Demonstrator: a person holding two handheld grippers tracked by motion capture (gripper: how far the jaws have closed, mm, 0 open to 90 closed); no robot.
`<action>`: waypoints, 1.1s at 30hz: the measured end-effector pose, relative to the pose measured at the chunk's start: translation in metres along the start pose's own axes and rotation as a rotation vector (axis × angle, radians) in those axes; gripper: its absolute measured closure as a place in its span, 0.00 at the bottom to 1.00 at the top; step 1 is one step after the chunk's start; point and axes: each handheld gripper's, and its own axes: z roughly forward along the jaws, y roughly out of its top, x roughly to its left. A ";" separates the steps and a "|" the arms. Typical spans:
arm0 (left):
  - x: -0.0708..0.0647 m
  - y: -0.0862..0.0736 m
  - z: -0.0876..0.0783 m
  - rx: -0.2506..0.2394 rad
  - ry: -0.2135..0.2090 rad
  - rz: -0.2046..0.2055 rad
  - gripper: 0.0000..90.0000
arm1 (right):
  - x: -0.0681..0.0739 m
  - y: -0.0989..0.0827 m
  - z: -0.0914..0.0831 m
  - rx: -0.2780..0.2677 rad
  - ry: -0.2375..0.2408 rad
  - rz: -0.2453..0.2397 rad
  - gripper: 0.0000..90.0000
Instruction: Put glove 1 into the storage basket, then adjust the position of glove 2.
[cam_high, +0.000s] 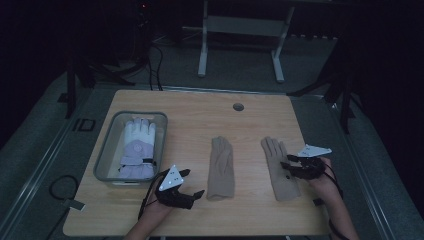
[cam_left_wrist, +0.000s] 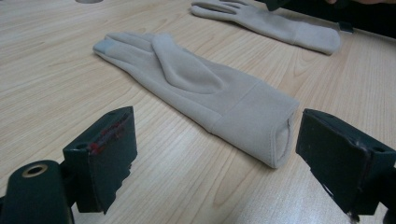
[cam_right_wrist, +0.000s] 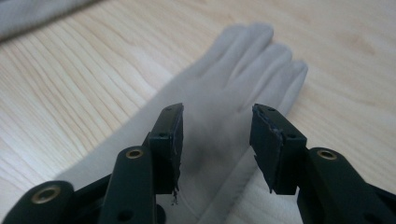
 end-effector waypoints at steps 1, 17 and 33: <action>0.000 0.000 0.000 0.001 0.000 0.002 0.14 | -0.001 -0.002 0.002 0.008 -0.002 0.000 0.60; -0.002 0.001 0.002 0.010 0.002 0.014 0.14 | 0.017 -0.002 0.011 0.074 -0.028 0.168 0.97; -0.001 0.002 -0.002 -0.003 0.013 0.010 0.14 | 0.042 0.038 -0.021 -0.086 -0.068 0.331 0.99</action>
